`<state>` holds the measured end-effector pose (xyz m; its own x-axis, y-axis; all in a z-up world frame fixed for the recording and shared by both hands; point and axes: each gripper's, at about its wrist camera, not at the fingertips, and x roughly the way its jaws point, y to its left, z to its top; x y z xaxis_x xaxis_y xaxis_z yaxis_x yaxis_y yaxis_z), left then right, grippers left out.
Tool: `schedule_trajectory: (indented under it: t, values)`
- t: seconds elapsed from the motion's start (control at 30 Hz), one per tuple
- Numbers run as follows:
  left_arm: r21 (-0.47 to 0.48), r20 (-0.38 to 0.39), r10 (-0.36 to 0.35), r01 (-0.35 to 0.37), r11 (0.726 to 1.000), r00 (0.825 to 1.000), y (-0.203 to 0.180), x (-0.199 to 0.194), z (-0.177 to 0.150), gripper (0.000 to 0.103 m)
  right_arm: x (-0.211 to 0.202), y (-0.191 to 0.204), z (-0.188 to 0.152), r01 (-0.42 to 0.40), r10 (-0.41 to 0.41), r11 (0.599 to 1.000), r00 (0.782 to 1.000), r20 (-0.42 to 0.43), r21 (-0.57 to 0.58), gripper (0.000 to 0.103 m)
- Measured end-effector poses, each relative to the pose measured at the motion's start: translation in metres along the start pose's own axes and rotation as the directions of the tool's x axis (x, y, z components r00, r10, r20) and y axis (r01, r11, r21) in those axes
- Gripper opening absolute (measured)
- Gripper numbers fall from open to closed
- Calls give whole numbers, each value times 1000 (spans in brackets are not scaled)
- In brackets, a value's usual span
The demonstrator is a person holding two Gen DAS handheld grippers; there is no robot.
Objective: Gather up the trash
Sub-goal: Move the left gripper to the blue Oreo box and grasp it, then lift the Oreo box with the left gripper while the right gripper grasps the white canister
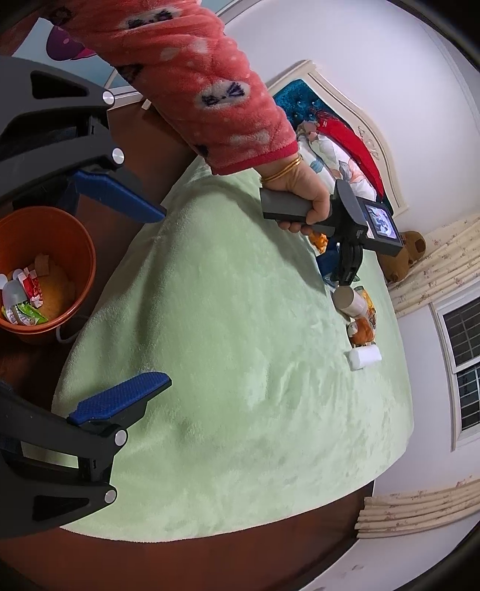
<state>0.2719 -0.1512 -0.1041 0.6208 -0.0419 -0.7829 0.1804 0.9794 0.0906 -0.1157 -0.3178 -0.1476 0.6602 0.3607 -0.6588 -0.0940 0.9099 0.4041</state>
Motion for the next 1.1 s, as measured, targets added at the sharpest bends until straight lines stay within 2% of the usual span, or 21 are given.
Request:
schedule_trajectory:
  t: [0.13,0.23,0.47,0.63,0.83,0.93,1.1]
  values:
    - [-17,27,-29,29,999,999,8,-21,-10,48,-5,2,0,2,-2,1000,1000,11,-6,81]
    - [9,71,-53,53,999,996,9,-49,-24,48,-10,5,0,1,-1,1000,1000,20,-6,81]
    - [54,164,-120,112,992,979,23,-132,-79,48,-18,19,-1,2,-1,1000,1000,31,-24,81]
    - [56,190,-165,157,986,968,39,-180,-122,48,-23,33,0,8,-7,999,999,33,-41,81]
    - [32,189,-178,175,984,966,61,-216,-181,48,-21,44,13,19,-17,999,999,39,-50,81]
    - [-7,167,-124,127,992,978,76,-222,-213,48,-14,46,27,24,-22,998,998,53,-53,81]
    - [-46,142,-98,105,993,985,97,-229,-251,48,11,49,57,31,-28,998,997,73,-45,81]
